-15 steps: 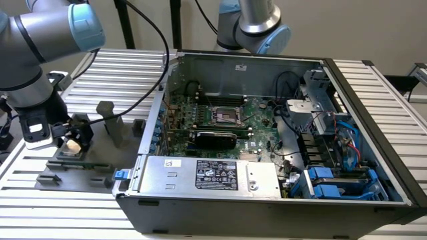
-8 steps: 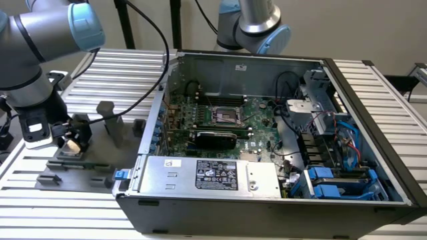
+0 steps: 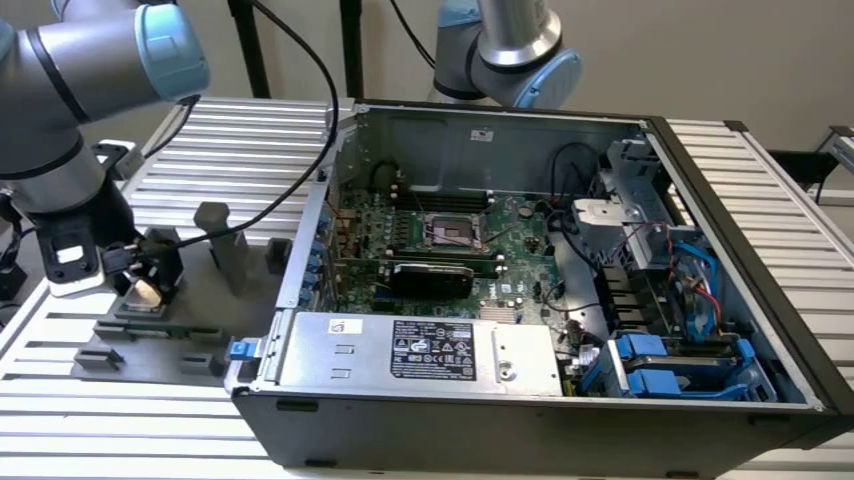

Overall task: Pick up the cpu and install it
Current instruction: 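Pick up the cpu and move it towards the insertion slot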

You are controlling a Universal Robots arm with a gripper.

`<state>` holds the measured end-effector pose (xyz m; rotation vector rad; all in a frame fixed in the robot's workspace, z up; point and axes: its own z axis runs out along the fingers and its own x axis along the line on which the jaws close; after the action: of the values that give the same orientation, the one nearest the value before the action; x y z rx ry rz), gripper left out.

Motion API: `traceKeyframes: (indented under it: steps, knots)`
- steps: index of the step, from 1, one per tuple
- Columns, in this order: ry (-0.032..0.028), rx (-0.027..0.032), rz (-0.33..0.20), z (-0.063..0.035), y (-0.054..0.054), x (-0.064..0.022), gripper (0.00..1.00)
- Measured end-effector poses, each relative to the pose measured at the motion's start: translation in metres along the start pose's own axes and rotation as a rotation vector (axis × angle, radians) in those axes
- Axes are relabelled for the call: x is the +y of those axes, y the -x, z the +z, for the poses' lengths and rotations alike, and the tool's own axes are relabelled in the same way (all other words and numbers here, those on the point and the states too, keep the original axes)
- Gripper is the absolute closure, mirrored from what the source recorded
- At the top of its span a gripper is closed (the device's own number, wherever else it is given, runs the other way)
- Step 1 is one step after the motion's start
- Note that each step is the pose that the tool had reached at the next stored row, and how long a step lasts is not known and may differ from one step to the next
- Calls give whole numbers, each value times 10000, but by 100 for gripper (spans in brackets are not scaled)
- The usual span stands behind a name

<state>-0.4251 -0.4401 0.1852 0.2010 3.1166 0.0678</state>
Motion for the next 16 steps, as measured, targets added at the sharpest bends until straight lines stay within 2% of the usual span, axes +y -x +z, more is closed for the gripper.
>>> traceKeyframes:
  steps: [9, 16]
  knots:
    - [1, 2, -47, -1, 17, 3, 36]
    - [-32, 5, -202, -1, 20, 1, 36]
